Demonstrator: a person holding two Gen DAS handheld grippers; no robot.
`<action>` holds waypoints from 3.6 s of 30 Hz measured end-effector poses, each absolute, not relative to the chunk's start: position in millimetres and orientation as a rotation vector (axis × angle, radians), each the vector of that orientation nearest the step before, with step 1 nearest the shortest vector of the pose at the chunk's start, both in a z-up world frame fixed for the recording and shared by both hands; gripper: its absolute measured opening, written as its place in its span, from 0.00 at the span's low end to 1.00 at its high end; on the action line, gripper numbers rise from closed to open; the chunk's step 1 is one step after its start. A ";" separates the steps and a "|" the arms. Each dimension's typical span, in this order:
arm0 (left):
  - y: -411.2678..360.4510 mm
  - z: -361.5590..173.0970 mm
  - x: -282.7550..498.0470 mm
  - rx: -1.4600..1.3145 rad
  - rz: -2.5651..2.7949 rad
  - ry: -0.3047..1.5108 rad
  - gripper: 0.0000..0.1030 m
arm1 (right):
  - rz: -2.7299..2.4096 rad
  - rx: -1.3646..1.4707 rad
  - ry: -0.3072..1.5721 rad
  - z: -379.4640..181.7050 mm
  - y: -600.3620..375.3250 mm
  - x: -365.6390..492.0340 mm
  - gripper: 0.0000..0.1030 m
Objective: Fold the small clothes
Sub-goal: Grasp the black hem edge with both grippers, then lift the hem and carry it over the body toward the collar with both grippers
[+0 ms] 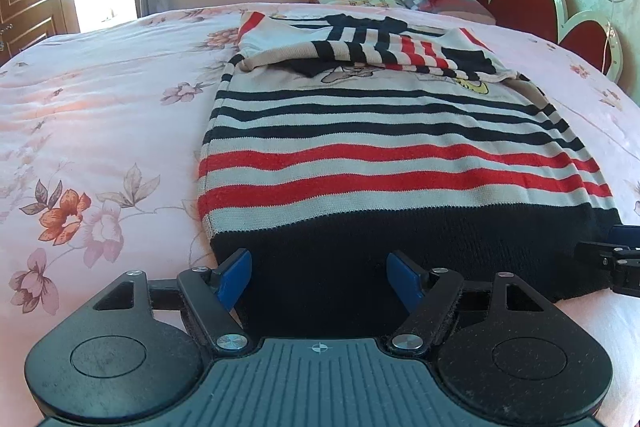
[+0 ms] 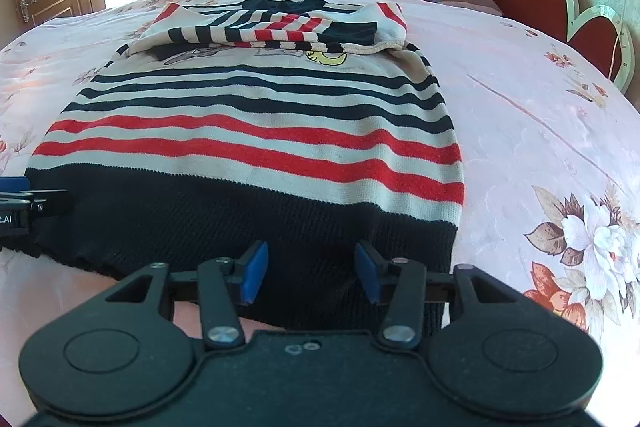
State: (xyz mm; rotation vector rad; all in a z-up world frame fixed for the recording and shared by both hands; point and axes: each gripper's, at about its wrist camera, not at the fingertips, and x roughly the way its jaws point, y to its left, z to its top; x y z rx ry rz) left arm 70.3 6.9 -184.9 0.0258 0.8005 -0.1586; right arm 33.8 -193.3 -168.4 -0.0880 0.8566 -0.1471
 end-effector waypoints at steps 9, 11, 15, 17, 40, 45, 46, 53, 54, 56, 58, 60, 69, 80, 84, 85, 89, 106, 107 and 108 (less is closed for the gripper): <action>20.2 -182.6 76.4 0.016 -0.109 0.834 0.73 | -0.208 -0.018 0.839 -158.8 -220.0 24.7 0.63; 25.3 -184.2 79.1 0.008 -0.096 0.844 0.73 | -0.224 0.012 0.838 -157.9 -229.9 25.9 0.64; 41.3 -189.7 82.4 -0.038 -0.073 0.862 0.74 | -0.246 0.067 0.849 -160.1 -247.7 31.3 0.64; 50.4 -194.3 82.7 -0.101 -0.081 0.862 0.74 | -0.245 0.111 0.865 -163.8 -255.5 34.4 0.64; 64.7 -173.9 116.7 -0.452 -0.280 0.976 0.08 | -0.042 0.454 0.881 -142.1 -288.7 56.6 0.10; 59.5 -138.9 147.2 -0.468 -0.322 0.880 0.08 | 0.009 0.509 0.791 -112.1 -294.3 83.1 0.10; 59.8 -133.1 157.2 -0.478 -0.328 0.868 0.08 | 0.018 0.518 0.773 -106.5 -296.1 91.5 0.10; 58.6 -108.0 245.1 -0.546 -0.283 0.747 0.08 | 0.042 0.522 0.690 -82.5 -309.8 178.1 0.10; 56.6 -107.9 259.1 -0.545 -0.270 0.736 0.08 | 0.041 0.536 0.684 -82.4 -313.8 192.3 0.10; 52.3 -110.2 289.8 -0.554 -0.256 0.727 0.08 | 0.035 0.563 0.676 -85.1 -322.4 223.3 0.10; 47.0 -113.9 323.2 -0.564 -0.236 0.725 0.08 | 0.029 0.591 0.683 -92.5 -330.7 255.4 0.09; 38.1 -117.4 353.7 -0.516 -0.210 0.714 0.08 | 0.014 0.598 0.693 -101.8 -335.9 284.0 0.09; 32.5 -145.0 405.2 -0.331 -0.207 0.862 0.08 | -0.053 0.641 0.833 -159.2 -360.8 363.0 0.16; 35.0 -155.9 351.5 -0.210 -0.238 0.798 0.71 | 0.003 0.467 0.742 -127.8 -358.9 339.0 0.61; 25.4 -164.0 350.3 -0.182 -0.254 0.812 0.39 | 0.019 0.328 0.752 -128.8 -344.8 342.8 0.59; 22.0 -164.9 347.3 -0.166 -0.250 0.802 0.36 | 0.018 0.290 0.753 -129.8 -340.9 344.9 0.59; 17.3 -164.9 341.4 -0.152 -0.263 0.798 0.11 | 0.037 0.196 0.762 -136.7 -328.8 359.9 0.59; 1.4 -98.2 377.6 -0.075 -0.202 0.534 0.09 | 0.044 0.075 0.607 -95.7 -317.6 371.5 0.10; -0.2 -99.2 390.7 -0.075 -0.192 0.539 0.09 | 0.030 0.081 0.608 -96.1 -321.3 378.5 0.10; -1.2 -101.0 402.4 -0.079 -0.183 0.542 0.09 | 0.013 0.086 0.610 -98.2 -324.7 385.2 0.10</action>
